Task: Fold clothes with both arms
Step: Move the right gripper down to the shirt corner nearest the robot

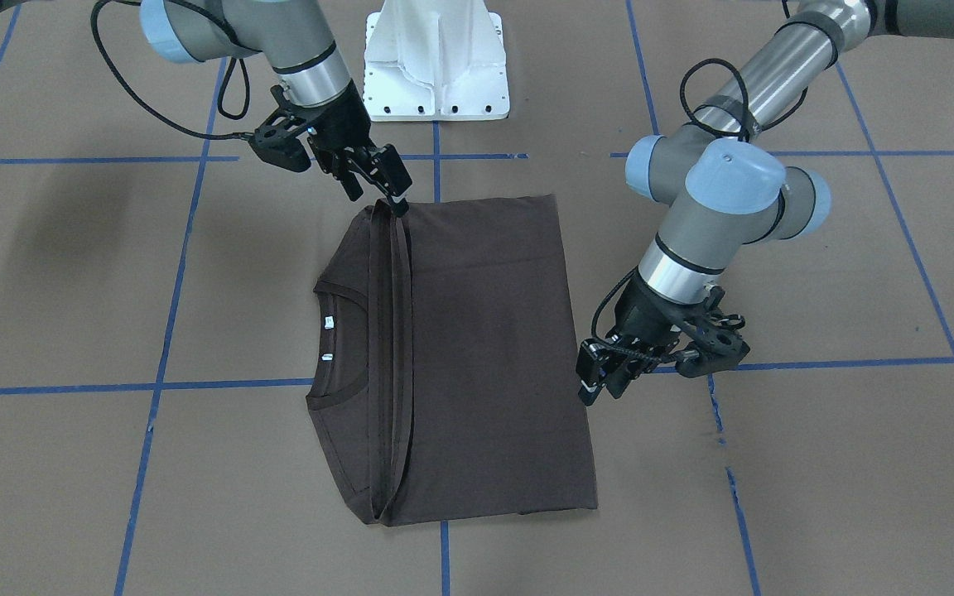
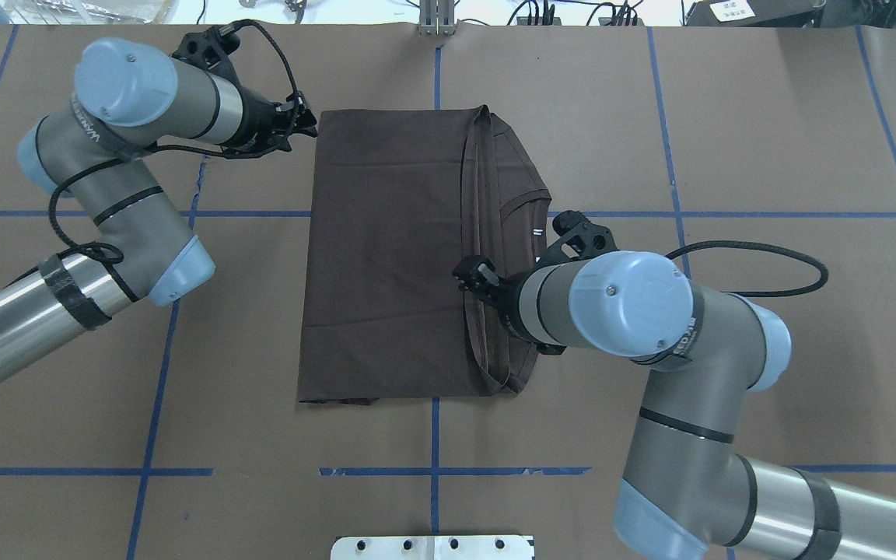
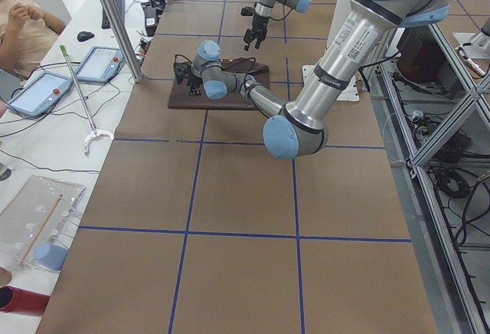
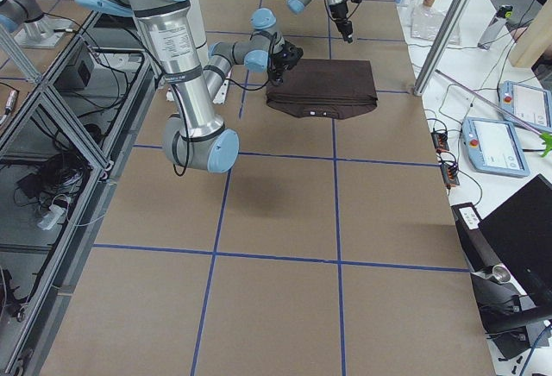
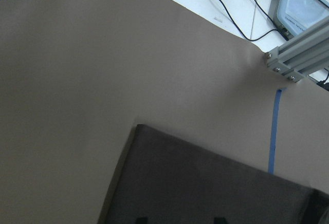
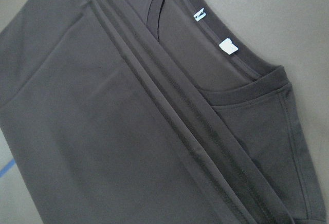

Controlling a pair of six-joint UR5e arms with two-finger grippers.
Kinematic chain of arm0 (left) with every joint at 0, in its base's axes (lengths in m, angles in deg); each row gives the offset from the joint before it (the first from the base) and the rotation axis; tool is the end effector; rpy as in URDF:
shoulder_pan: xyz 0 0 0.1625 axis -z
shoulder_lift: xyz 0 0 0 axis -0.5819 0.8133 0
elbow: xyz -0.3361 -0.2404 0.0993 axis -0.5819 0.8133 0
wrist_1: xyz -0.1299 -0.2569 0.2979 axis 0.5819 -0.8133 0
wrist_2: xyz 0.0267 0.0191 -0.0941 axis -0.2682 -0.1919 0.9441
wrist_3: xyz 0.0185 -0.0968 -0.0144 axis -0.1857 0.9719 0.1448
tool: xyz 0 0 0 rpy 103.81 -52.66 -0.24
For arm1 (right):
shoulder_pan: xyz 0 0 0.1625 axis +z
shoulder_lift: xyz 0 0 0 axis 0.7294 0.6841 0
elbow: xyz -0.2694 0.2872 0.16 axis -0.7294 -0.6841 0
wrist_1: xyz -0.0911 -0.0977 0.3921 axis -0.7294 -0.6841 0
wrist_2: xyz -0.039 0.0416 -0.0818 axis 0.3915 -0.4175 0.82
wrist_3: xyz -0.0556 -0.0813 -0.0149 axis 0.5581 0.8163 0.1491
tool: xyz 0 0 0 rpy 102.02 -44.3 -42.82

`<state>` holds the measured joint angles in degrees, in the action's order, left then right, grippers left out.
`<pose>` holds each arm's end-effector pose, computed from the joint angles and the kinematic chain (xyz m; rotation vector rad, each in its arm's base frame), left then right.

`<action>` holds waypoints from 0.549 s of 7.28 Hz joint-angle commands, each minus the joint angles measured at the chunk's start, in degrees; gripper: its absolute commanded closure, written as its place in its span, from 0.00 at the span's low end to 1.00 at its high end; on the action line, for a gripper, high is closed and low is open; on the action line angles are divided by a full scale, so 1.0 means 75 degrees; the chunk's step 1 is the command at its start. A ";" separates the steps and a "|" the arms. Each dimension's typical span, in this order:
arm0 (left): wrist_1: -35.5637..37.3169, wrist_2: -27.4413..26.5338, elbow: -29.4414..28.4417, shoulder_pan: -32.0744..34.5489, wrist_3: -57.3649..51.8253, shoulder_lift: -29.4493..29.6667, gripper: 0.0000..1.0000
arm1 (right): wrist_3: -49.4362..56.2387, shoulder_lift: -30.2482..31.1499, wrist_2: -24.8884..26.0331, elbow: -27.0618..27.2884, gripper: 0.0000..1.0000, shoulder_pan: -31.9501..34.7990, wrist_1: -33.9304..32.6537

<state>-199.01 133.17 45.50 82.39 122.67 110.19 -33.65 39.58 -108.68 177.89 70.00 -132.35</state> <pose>0.4163 -0.5953 0.2985 0.2426 1.1512 -0.4994 -0.5055 -0.3545 0.2107 -0.0520 -1.0893 0.6862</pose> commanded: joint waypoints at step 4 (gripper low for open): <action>0.0011 0.0037 0.0220 -0.0006 0.0005 -0.0264 0.47 | 0.1198 -0.0609 -0.0003 -0.1392 0.00 -0.0357 -0.0230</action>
<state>-198.93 133.51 47.23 82.35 122.70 108.30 -27.52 35.21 -108.52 168.48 67.87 -133.40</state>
